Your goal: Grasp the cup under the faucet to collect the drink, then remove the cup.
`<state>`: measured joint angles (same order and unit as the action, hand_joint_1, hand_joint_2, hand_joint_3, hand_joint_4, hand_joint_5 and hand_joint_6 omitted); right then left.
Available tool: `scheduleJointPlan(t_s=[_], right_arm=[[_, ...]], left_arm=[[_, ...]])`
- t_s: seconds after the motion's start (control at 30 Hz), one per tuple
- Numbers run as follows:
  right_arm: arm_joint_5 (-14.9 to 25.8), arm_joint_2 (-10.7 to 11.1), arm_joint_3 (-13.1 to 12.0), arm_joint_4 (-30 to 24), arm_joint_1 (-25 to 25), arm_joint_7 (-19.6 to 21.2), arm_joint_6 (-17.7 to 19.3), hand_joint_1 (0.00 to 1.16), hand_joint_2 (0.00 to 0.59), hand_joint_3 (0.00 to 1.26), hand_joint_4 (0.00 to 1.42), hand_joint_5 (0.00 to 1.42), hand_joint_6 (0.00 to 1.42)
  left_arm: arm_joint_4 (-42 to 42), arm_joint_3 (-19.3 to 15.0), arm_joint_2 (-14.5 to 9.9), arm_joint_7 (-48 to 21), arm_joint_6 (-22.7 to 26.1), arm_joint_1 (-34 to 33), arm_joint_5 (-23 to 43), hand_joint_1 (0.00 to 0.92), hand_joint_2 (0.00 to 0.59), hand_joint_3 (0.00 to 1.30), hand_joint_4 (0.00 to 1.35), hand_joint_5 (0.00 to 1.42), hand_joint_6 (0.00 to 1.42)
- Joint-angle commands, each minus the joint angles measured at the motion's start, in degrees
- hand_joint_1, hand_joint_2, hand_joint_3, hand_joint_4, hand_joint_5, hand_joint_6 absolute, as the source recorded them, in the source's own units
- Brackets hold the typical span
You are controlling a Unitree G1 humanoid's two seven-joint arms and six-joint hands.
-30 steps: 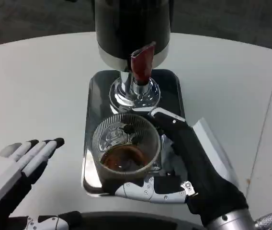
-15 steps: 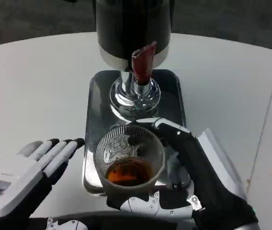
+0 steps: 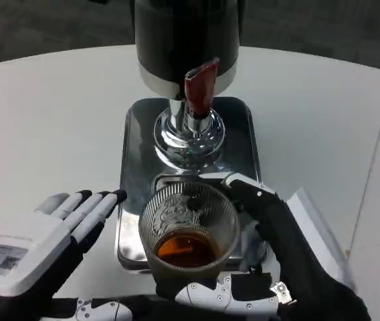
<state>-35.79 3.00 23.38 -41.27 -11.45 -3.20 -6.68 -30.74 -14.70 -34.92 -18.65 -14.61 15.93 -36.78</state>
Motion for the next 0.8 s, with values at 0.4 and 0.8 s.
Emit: scheduleJointPlan(t_s=[0.4, 0.8], right_arm=[[2.0, -0.7, -1.2, -0.1, 3.1, 0.3, 1.1, 1.08, 0.133, 0.78, 1.02, 1.00, 1.35], [2.9, -0.8, -1.9, 1.0, 4.3, 0.3, 1.0, 1.08, 0.135, 0.79, 1.03, 1.01, 1.35]], left_arm=[[1.0, 1.5, 0.6, 0.7, 1.9, 0.3, -0.8, 0.000, 0.081, 0.00, 0.00, 0.00, 0.00], [1.5, 2.4, 0.5, 0.7, 2.7, -1.1, -0.4, 0.000, 0.080, 0.00, 0.00, 0.00, 0.00]])
